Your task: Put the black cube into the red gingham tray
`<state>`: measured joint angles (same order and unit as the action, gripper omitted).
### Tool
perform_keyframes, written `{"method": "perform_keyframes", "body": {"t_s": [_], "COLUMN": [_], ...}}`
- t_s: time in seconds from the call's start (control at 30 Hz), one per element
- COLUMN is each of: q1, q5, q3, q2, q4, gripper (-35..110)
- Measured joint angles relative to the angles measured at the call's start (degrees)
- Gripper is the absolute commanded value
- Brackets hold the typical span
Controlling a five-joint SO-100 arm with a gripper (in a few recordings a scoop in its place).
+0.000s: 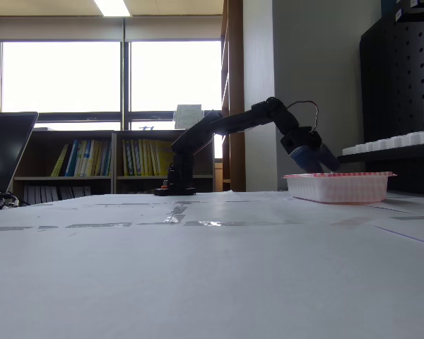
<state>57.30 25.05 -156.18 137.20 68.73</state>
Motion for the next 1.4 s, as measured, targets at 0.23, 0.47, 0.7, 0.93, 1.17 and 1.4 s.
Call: {"method": "perform_keyframes", "body": {"t_s": [0.23, 0.47, 0.7, 0.93, 1.17, 1.4], "q1": [-4.6, -21.5, -41.2, -51.4, -53.7, -54.4], "q5": [-3.5, -10.0, -18.2, -27.3, -29.3, -29.3], "q3": [24.6, 75.3, 116.8, 150.4, 156.0, 156.0], "q2": [-30.8, -68.4, -107.7, -130.2, -139.7, -144.8], "q4": [-8.0, -27.6, -35.9, -33.0, -15.9, 2.2], "gripper": [11, 0, 0, 0, 0, 0]}}
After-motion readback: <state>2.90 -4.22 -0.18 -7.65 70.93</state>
